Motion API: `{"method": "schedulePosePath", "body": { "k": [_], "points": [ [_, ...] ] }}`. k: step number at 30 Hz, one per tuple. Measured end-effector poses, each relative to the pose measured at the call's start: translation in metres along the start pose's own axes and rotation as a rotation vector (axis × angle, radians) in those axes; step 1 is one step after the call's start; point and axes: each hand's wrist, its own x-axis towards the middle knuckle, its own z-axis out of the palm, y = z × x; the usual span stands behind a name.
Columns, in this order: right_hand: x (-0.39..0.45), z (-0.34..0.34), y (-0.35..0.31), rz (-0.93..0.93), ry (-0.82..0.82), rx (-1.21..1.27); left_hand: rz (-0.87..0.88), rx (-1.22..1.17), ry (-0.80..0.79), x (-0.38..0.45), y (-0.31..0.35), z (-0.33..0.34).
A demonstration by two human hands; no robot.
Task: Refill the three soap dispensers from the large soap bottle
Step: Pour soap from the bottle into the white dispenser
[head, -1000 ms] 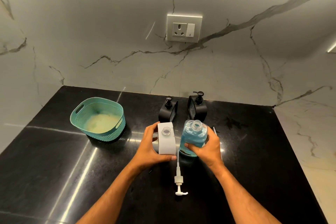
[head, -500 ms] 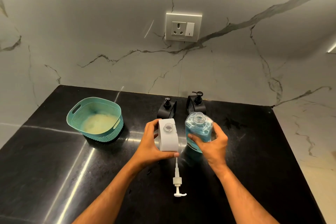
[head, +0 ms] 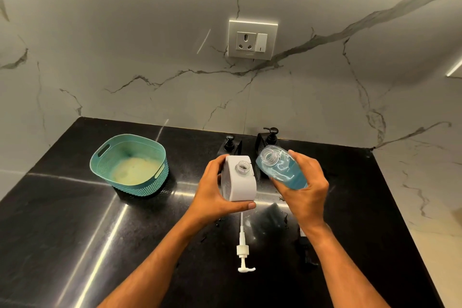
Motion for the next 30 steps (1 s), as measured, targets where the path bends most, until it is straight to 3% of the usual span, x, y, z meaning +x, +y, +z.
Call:
{"method": "schedulePosePath", "body": {
  "k": [30],
  "points": [
    [0.006, -0.012, -0.007, -0.169, -0.063, -0.287, 0.052, 0.076, -0.008, 0.004, 0.012, 0.005]
  ]
}}
